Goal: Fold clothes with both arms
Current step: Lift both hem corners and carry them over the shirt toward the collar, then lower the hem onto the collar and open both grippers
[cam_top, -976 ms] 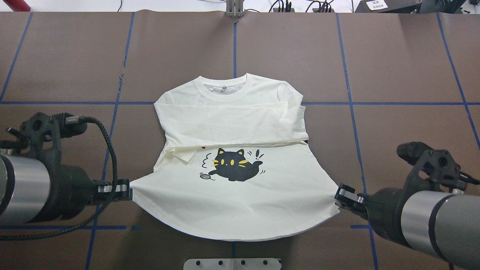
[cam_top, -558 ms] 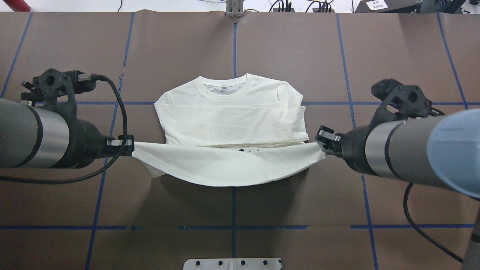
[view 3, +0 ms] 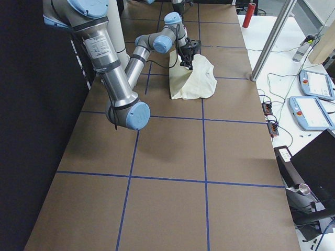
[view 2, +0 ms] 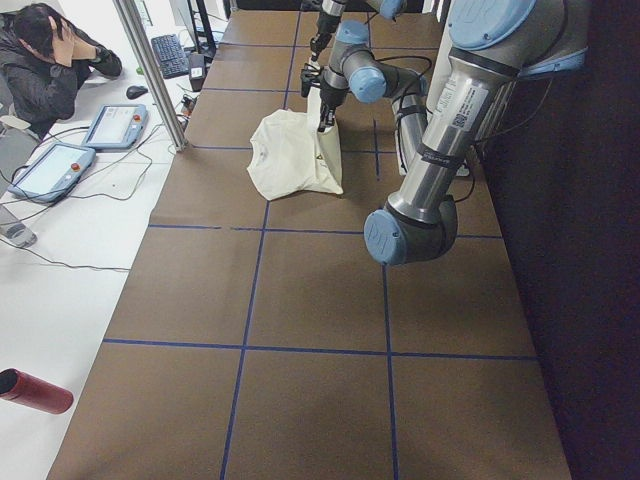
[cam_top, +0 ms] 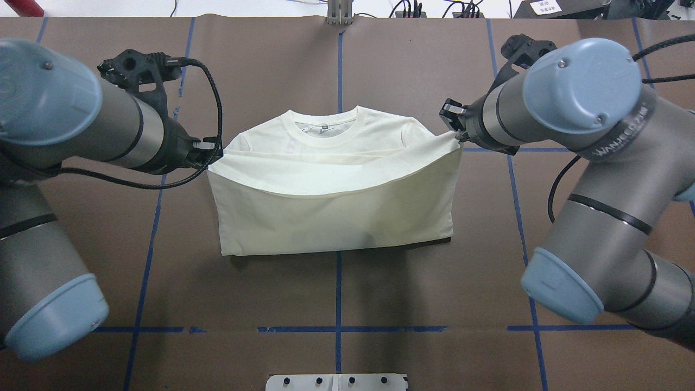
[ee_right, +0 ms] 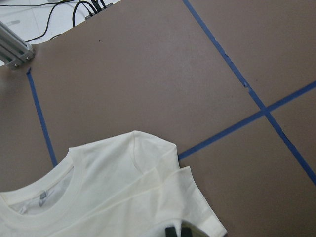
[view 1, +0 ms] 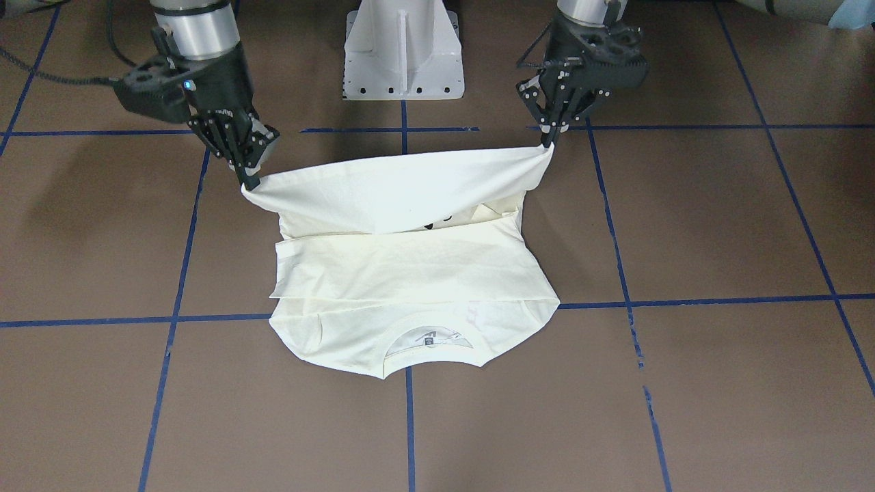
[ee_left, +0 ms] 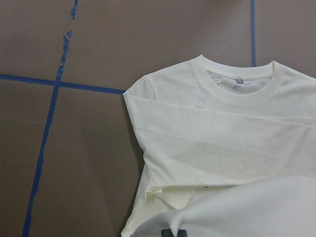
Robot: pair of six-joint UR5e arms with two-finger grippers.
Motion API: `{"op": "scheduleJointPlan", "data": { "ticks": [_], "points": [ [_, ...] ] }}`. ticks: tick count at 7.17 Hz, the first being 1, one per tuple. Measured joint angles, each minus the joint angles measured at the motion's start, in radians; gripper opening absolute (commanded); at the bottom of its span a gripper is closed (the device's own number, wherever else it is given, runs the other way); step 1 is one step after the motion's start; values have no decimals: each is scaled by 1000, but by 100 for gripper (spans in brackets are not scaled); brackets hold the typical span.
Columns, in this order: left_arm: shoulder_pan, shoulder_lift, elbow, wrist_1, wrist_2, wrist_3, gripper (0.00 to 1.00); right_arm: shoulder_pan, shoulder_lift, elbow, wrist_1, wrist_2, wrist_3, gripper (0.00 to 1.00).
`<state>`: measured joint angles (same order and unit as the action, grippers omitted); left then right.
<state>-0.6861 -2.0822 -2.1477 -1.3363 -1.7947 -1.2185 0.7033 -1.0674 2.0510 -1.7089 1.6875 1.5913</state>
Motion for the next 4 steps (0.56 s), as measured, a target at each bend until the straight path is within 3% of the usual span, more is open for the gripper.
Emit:
{"op": "scheduleJointPlan", "data": {
  "ticks": [3,4],
  "points": [
    [-45,-46,268,-189,26,66,0,36,98,-270,98,-5,-29,0],
    [-49,-76,379,-252,47,71,0,36,119,-376,185,-8,-31,0]
  ]
}}
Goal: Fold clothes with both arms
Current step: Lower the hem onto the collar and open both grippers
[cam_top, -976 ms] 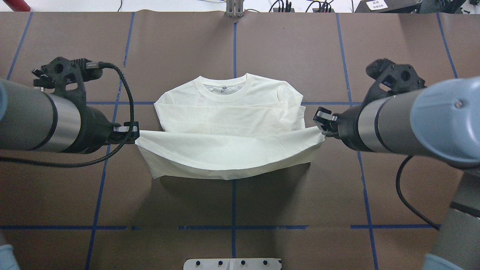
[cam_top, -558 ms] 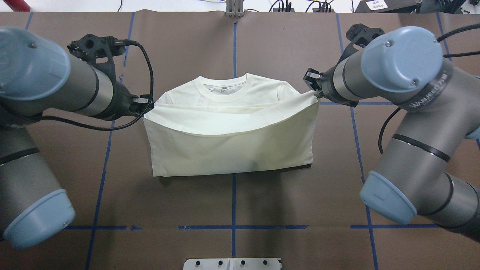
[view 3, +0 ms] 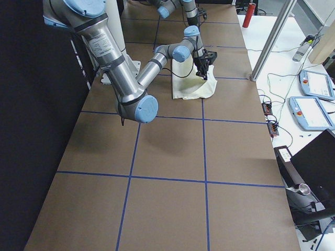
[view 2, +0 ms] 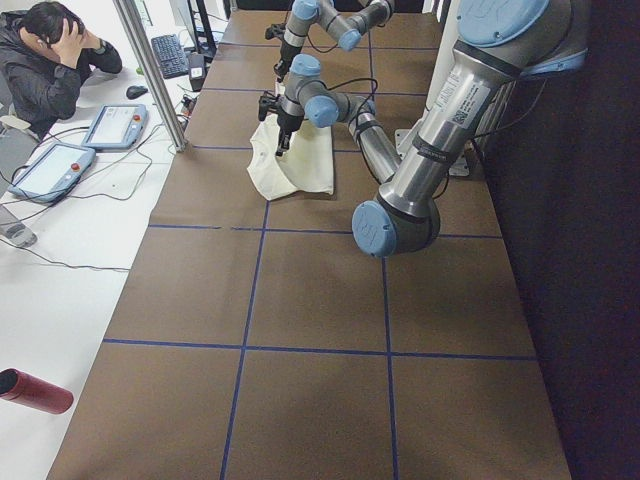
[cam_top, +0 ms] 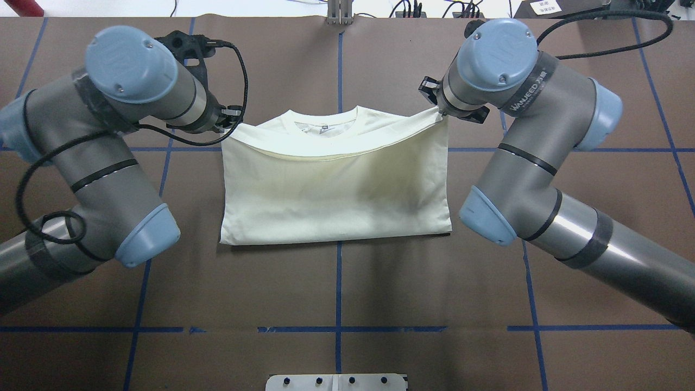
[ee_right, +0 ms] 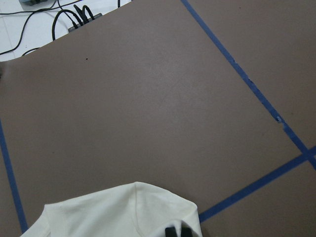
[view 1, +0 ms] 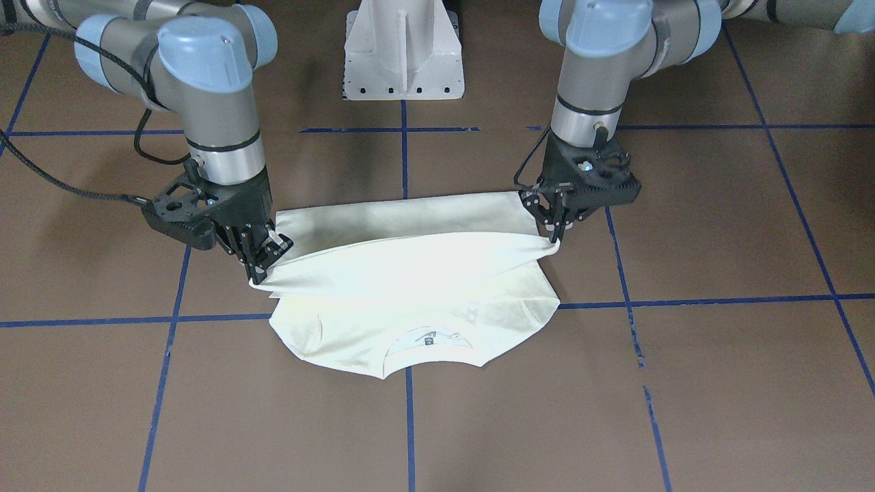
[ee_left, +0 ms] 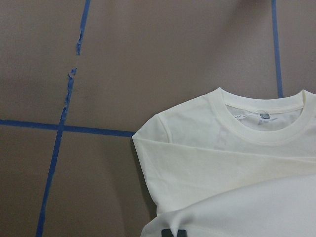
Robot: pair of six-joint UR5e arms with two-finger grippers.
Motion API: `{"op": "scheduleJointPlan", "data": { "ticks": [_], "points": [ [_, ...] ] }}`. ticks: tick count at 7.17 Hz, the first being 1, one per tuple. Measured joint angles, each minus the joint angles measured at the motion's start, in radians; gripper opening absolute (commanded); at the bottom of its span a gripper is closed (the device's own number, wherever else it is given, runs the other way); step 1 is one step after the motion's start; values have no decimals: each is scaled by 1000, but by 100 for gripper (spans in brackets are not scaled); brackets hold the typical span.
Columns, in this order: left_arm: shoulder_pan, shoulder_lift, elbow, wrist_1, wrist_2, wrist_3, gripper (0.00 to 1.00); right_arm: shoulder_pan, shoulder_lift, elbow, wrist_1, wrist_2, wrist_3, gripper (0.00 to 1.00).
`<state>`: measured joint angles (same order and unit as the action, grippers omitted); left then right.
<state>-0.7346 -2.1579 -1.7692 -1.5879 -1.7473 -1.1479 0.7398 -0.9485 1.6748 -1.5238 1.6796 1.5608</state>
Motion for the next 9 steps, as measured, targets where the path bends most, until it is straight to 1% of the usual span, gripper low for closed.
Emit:
{"op": "scheduleJointPlan", "data": {
  "ticks": [1,2,3,4,5,6,8,9],
  "points": [
    [-1,-19,96,-65,11,5,0,-1,10,-103,103,-4,-1,0],
    [0,-29,182,-137,16,14,0,-4,14,-180,177,-9,-2,0],
    [2,-34,248,-199,18,20,0,-11,14,-221,212,-14,-2,0],
    [4,-36,288,-240,18,22,0,-25,14,-237,226,-23,-1,0],
    [7,-36,305,-257,18,23,28,-37,13,-243,230,-35,-1,99],
    [8,-34,310,-265,18,23,99,-47,10,-244,232,-43,-3,100],
    [8,-15,289,-292,16,54,100,-56,7,-229,236,-62,-71,100],
    [9,15,239,-302,10,102,100,-49,1,-203,238,-54,-132,100]
  ]
}}
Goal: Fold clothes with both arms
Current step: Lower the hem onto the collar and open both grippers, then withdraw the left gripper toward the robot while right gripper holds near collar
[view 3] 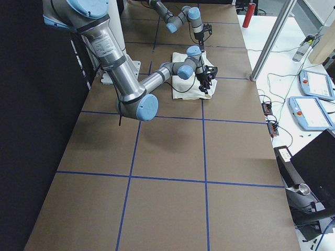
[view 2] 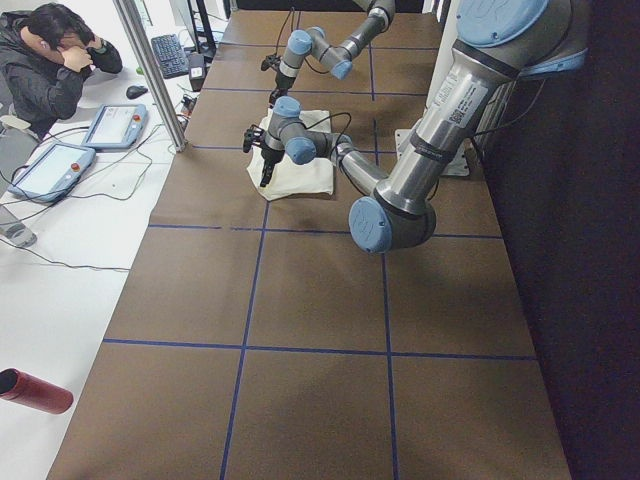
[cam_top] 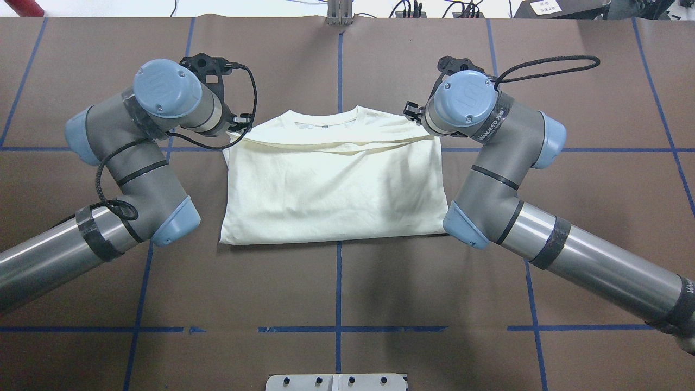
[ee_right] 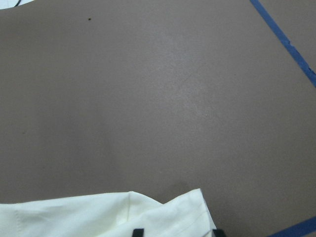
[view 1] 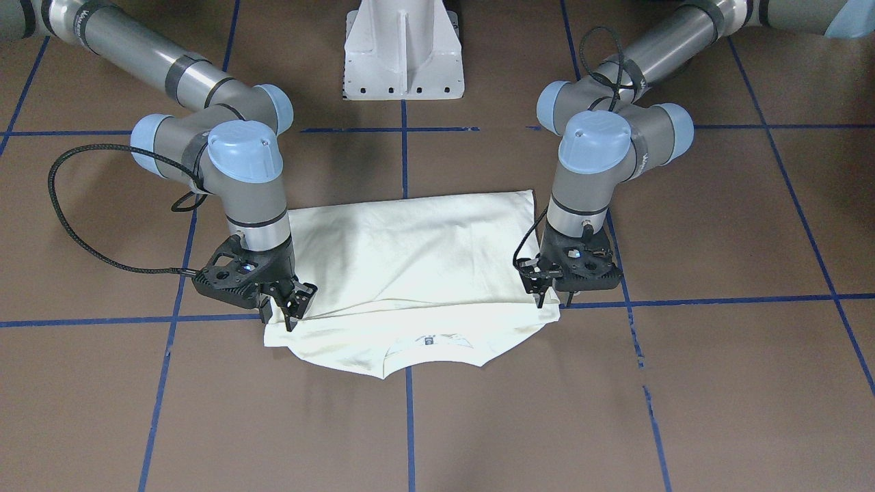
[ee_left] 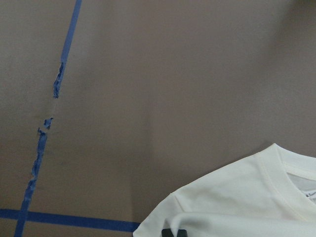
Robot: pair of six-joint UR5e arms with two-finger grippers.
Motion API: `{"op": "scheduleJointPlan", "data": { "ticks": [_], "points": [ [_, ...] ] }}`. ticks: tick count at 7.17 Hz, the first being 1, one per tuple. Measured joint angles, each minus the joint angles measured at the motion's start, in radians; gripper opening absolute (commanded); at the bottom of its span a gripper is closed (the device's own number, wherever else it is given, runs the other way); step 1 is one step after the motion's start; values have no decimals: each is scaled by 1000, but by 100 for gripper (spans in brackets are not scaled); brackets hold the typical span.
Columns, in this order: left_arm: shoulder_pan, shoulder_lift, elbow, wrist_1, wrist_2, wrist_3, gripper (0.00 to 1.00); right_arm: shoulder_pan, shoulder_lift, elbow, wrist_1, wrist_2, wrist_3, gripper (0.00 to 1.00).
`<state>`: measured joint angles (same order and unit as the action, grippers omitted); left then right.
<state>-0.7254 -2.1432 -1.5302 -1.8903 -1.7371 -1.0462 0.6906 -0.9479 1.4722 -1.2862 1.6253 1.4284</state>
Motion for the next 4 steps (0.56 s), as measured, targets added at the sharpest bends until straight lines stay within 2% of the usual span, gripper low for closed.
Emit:
{"op": "scheduleJointPlan", "data": {
  "ticks": [2,4],
  "points": [
    [26,110,-154,-10,-22,34,100,11,-19,49,2,26,-83,100],
    [112,211,-274,-23,-24,-43,76,13,-27,62,2,31,-97,100]
  ]
}}
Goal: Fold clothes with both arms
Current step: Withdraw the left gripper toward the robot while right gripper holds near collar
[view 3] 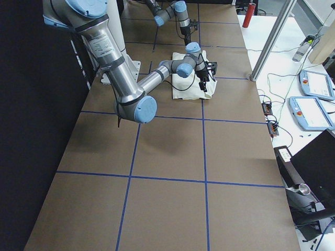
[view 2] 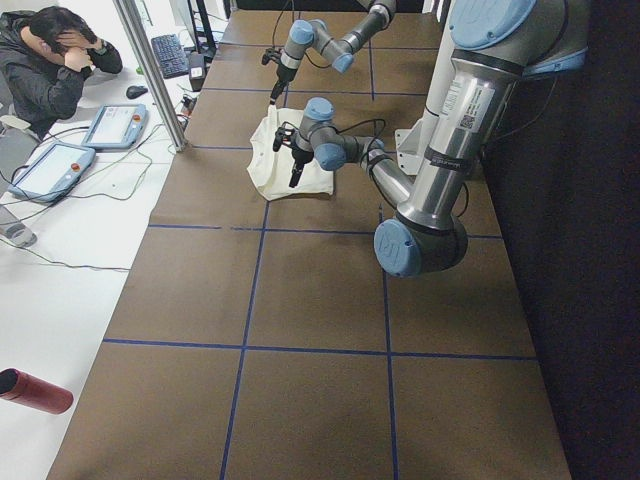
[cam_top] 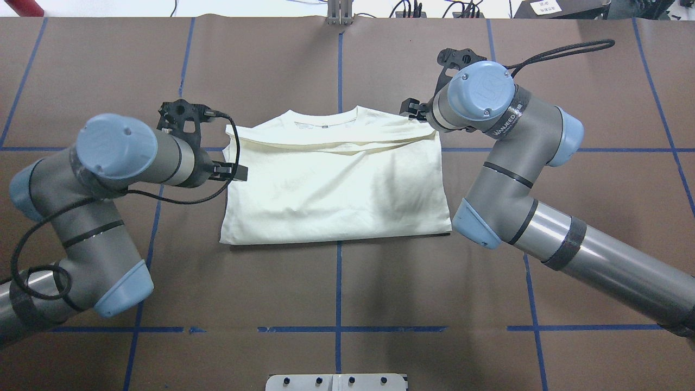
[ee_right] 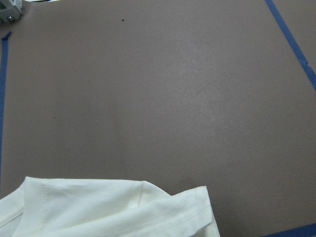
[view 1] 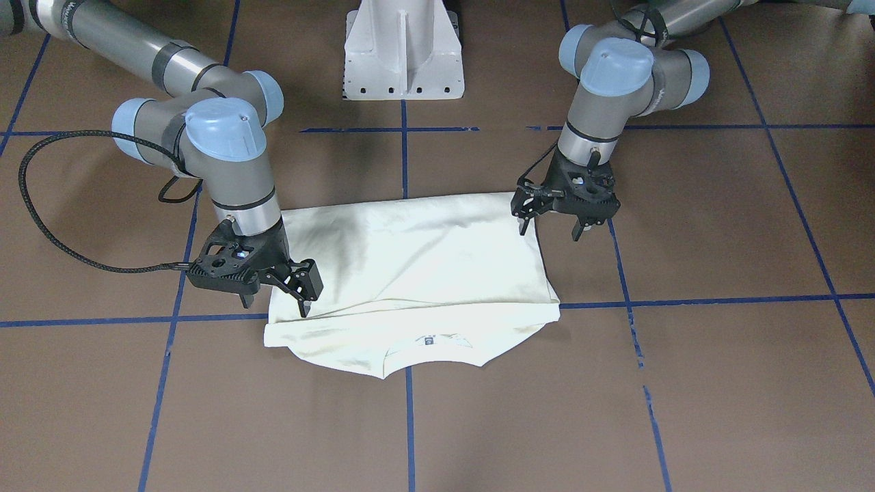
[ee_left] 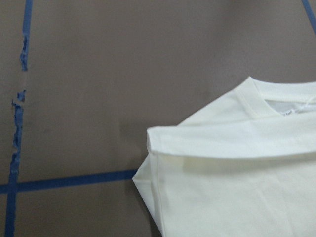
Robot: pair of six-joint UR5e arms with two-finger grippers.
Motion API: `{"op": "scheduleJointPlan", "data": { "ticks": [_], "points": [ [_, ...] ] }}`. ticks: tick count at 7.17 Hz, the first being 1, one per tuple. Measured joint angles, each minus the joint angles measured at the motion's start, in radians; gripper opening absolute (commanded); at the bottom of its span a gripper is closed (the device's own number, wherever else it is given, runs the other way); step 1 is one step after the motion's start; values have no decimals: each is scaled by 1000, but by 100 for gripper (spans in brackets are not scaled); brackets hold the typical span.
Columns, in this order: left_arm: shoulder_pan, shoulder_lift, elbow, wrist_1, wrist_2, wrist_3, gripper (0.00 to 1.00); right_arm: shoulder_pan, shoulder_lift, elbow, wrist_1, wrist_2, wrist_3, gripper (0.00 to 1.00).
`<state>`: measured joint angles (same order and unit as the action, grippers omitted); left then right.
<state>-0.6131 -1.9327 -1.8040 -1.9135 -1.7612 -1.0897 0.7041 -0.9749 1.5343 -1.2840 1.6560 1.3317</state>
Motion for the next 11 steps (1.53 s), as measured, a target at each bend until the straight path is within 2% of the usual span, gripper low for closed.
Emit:
{"op": "scheduleJointPlan", "data": {
  "ticks": [3,5,6,7,8,11],
  "points": [
    [101,119,-31,-150,24,-124,67,1,-5,5,1,0,0,100],
    [152,133,-22,-179,48,-165,58,1,-7,6,1,-1,1,100],
    [167,132,-19,-181,51,-174,35,1,-9,6,1,-1,1,100],
    [174,131,-18,-183,52,-177,4,1,-9,6,0,-1,1,100],
    [176,130,-18,-183,52,-178,0,1,-10,6,0,-1,1,100],
    [171,133,-27,-182,55,-173,0,2,-10,6,1,-1,0,100]
  ]
}}
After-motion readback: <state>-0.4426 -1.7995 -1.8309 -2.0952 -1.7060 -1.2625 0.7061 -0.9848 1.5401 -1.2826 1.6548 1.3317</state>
